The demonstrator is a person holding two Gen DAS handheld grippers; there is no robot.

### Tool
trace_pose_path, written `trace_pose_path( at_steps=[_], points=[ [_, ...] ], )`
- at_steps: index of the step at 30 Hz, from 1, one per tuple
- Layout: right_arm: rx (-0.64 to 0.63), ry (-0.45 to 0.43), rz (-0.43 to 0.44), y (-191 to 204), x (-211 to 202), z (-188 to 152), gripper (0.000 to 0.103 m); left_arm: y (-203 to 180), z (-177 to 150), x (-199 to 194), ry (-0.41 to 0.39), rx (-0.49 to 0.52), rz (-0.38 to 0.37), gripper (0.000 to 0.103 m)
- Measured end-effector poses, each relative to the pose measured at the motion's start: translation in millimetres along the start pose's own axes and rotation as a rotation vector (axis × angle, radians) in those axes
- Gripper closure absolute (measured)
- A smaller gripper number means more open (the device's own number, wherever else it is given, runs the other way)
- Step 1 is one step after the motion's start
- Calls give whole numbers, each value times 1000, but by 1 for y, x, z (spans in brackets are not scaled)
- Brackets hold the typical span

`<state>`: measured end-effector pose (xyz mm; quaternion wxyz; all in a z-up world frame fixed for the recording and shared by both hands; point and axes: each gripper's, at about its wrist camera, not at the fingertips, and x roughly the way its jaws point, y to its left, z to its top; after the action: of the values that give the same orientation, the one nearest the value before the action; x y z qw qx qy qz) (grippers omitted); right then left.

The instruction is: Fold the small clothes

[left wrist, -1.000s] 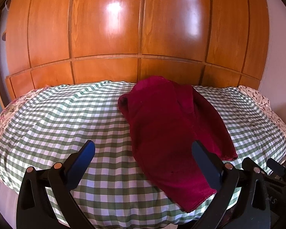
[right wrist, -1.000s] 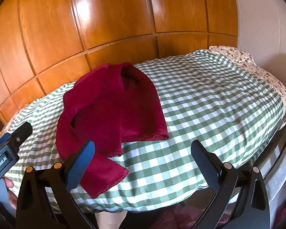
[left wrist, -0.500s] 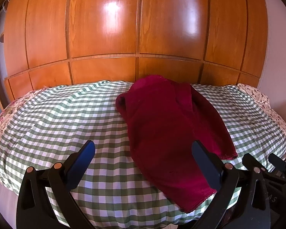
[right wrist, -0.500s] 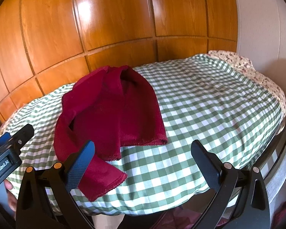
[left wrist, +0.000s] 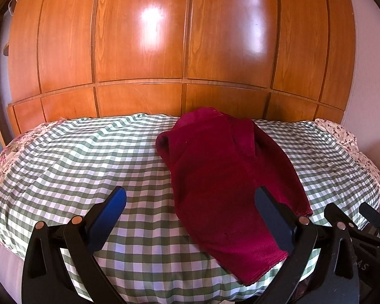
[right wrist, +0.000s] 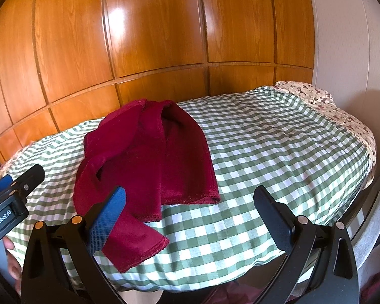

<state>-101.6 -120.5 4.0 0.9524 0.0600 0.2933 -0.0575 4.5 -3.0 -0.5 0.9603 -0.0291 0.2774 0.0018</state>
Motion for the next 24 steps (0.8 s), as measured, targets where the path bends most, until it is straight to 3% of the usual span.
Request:
trace_pose_path(
  at_steps=[18,24],
  points=[
    [28,32,-22,-9,11,1,3,-10,1,16,43,39,-24,3],
    [77,50,-72,-32,25,9,3,-29,9,43,117,110,-99,3]
  ],
)
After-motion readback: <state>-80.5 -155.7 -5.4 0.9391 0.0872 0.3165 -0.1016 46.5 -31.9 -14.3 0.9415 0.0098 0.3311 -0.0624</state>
